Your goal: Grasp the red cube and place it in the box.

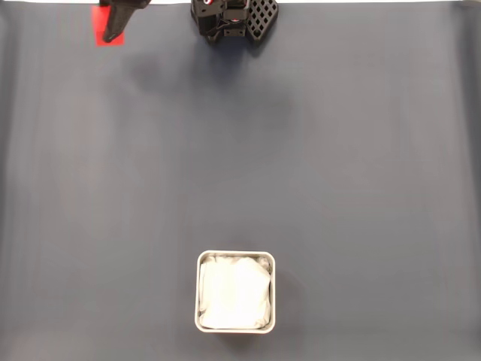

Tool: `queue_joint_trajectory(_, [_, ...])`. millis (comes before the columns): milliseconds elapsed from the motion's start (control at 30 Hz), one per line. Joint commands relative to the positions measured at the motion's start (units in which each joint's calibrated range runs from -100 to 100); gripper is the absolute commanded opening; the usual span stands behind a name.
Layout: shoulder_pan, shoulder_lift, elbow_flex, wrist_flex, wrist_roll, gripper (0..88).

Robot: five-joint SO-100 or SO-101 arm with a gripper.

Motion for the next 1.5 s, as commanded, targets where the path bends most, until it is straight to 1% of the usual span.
queue_joint_trajectory(0, [-4.1,2.9,-6.2,-1.6,-0.7,11.7])
queue_joint_trajectory(933, [-32.3,19.8,-29.4,-3.3,-0.6,11.4])
queue_joint_trajectory(1467, [-45.6,29.3,-39.5,-5.3,-0.2,11.4])
